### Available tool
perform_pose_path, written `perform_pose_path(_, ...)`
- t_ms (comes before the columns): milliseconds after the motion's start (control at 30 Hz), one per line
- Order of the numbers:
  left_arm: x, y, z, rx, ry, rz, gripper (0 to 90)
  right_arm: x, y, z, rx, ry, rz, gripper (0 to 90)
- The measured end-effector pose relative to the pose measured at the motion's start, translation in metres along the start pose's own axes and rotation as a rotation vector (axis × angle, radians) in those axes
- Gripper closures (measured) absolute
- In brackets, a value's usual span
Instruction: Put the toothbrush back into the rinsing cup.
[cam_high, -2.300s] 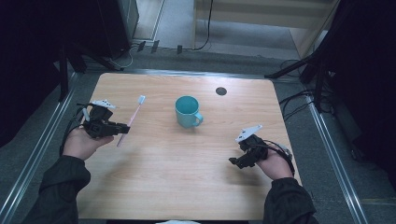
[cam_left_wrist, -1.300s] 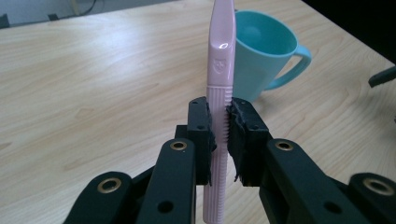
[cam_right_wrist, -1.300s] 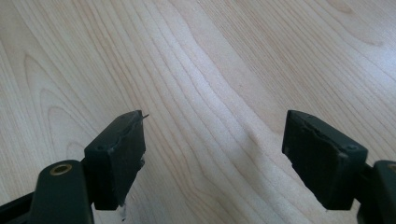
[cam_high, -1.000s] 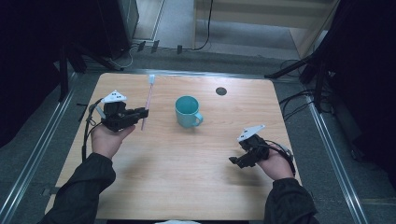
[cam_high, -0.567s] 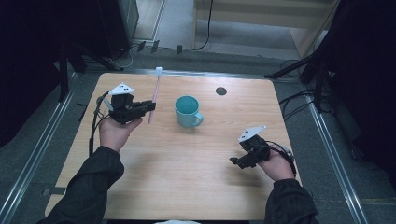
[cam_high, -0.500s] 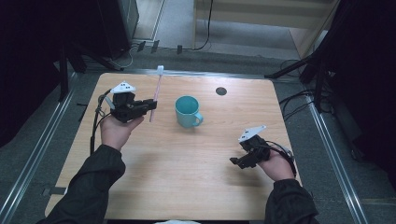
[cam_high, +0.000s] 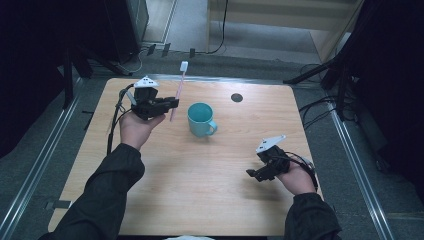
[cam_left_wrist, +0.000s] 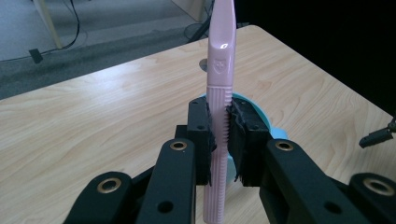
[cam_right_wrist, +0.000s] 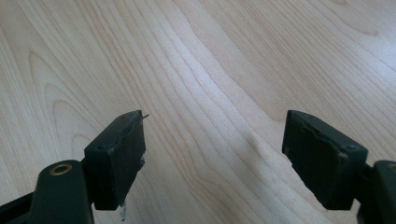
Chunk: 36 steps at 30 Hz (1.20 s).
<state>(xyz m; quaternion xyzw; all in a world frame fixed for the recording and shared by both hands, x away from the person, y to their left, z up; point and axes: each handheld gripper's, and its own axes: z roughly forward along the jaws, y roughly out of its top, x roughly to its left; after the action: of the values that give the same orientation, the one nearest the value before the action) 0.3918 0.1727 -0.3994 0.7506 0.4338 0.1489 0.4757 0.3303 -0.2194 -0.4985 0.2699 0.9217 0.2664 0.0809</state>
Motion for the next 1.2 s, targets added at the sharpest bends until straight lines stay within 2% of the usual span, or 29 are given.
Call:
perform_pose_path(333, -0.01, 0.017, 0.023, -0.002, -0.013, 0.012, 78.9, 0.0, -0.003, -0.002, -0.006, -0.001, 0.01, 21.2)
perform_pose_path(433, -0.014, 0.021, 0.034, 0.005, -0.02, 0.013, 78.8, -0.001, -0.004, -0.003, -0.008, -0.003, 0.011, 21.2)
perform_pose_path(733, -0.021, 0.024, 0.059, 0.021, -0.03, 0.012, 78.7, -0.001, -0.006, -0.005, -0.009, -0.004, 0.022, 21.2)
perform_pose_path(867, -0.022, 0.023, 0.066, 0.027, -0.031, 0.012, 78.7, -0.001, -0.007, -0.005, -0.009, -0.003, 0.021, 21.2)
perform_pose_path(1033, -0.025, 0.017, 0.08, 0.058, -0.03, 0.022, 78.6, -0.002, -0.007, -0.006, -0.011, -0.003, 0.019, 21.2)
perform_pose_path(1167, -0.027, 0.011, 0.088, 0.077, -0.031, 0.011, 78.6, -0.002, -0.007, -0.006, -0.012, -0.005, 0.016, 21.2)
perform_pose_path(1200, -0.028, 0.01, 0.091, 0.094, -0.026, 0.036, 78.6, -0.002, -0.007, -0.006, -0.013, -0.005, 0.017, 21.2)
